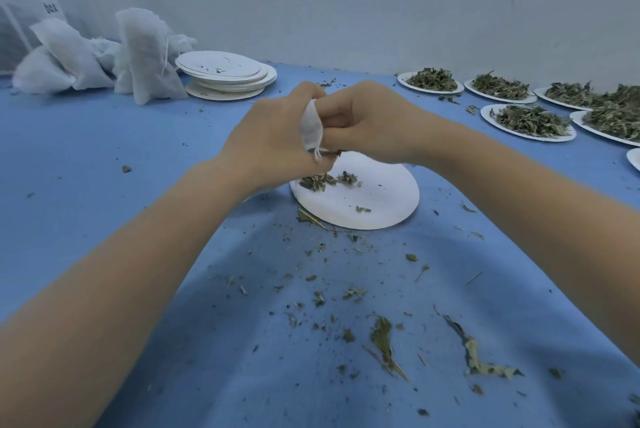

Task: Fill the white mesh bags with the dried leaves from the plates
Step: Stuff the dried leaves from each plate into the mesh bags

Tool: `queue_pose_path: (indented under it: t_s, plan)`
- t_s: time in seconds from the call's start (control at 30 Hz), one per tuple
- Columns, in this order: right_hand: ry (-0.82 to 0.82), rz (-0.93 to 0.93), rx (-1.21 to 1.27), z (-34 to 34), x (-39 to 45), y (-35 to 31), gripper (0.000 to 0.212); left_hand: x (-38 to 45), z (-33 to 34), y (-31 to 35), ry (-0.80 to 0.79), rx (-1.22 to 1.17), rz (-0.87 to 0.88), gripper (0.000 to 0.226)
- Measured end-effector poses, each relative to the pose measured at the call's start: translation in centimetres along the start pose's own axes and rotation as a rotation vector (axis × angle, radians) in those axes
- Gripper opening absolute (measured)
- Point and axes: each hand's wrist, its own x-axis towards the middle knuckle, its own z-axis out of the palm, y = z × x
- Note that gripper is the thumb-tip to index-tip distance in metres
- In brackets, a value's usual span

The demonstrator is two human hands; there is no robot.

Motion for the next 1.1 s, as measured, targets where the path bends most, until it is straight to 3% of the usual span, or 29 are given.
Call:
queue_pose_path:
  t_s: [0.1,0.27,0.43,0.53,0.6,0.73,1.1]
  plan:
    - [-0.008,-0.016,0.056,-0.4,-0.1,0.2,0.022,0.1,-0.3,-0.3,-0.020,-0.022,0.002,0.066]
    - [0.118,-0.014,0.083,-0.3,0.0,0.7,0.038,0.3,-1.1,-1.2,-0.062,0.033,-0.010,0.069]
    - [0.212,-0.006,0.075,-0.5,0.1,1.2,0.026,0.2,-1.3,-2.4,-0.046,0.072,-0.046,0.061]
    - [0.297,0.145,0.058,-0.2,0.5,2.3,0.020,0.1,-1.5,-3.3,-0.030,0.078,-0.108,0.058]
    - [0.196,0.228,-0.052,0.6,0.6,2.9,0.018,-0.1,-1.6,-3.8,-0.019,0.064,-0.143,0.057]
    - [-0.005,0.195,-0.188,3.4,0.7,3.3,0.016,-0.1,-1.5,-4.1,0.010,0.057,-0.164,0.055]
    - [-0.040,0.117,-0.238,3.6,0.2,4.2,0.006,-0.2,-1.3,-4.4,0.025,0.056,-0.197,0.058]
